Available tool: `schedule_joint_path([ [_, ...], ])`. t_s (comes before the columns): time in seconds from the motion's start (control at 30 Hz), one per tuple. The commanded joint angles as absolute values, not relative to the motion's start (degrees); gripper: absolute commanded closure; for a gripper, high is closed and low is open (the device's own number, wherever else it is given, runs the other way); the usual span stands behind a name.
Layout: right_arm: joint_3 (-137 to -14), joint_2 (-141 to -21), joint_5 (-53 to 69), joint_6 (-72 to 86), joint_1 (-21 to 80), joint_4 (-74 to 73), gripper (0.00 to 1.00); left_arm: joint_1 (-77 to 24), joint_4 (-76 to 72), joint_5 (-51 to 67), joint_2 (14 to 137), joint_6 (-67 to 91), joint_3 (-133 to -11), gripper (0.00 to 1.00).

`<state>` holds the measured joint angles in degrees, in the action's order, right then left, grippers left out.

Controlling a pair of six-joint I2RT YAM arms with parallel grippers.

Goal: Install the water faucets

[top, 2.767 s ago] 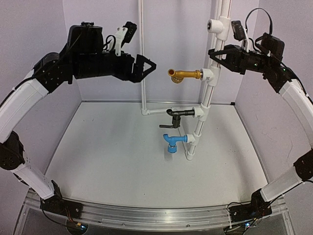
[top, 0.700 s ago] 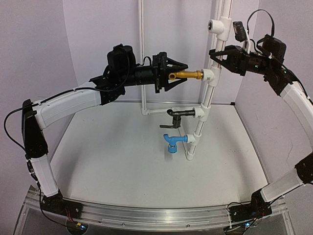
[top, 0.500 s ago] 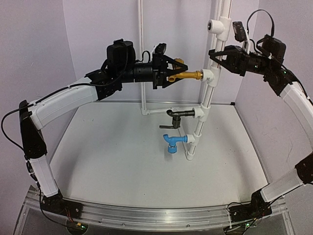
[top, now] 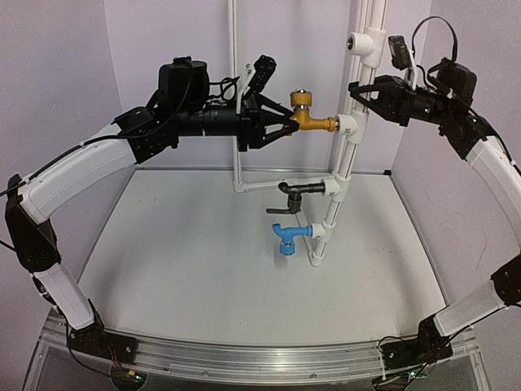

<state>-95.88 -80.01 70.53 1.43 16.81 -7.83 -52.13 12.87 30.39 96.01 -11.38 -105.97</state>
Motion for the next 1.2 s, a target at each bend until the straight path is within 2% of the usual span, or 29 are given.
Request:
schedule_joint_path([
  [0.0,-94.0,-81.1,72.8,9.2,16.7,-19.2,1.0,-54.5,17.7,22.1,93.6,-41.4,-105.3,0.63],
  [0.13,-94.1,-81.3,72.7,9.2,16.7,-19.1,1.0,-55.4,19.3,20.8,94.1,-46.3,-107.0,0.58],
  [0.33,-94.3,-81.2,72.3,8.7,16.7,-19.2,1.0,-55.3,22.1,20.7,94.4,-29.7,-111.8,0.28],
  [0.43,-94.1,-81.1,72.3,8.4,16.6,-19.2,1.0,-55.1,25.7,19.9,95.3,-20.5,-114.9,0.2],
  [0.77,-94.5,-81.6,72.4,8.3,16.7,-19.1,1.0,-53.1,29.9,27.5,101.5,2.1,-122.7,0.15],
  [1.0,-94.6,-81.5,72.4,8.7,16.6,-19.0,1.0,-53.2,32.0,29.6,108.5,4.8,-132.3,0.17],
  [1.17,-94.2,-81.4,72.6,9.2,16.6,-19.0,1.0,-54.3,28.0,32.4,109.9,-0.9,-134.2,0.25],
])
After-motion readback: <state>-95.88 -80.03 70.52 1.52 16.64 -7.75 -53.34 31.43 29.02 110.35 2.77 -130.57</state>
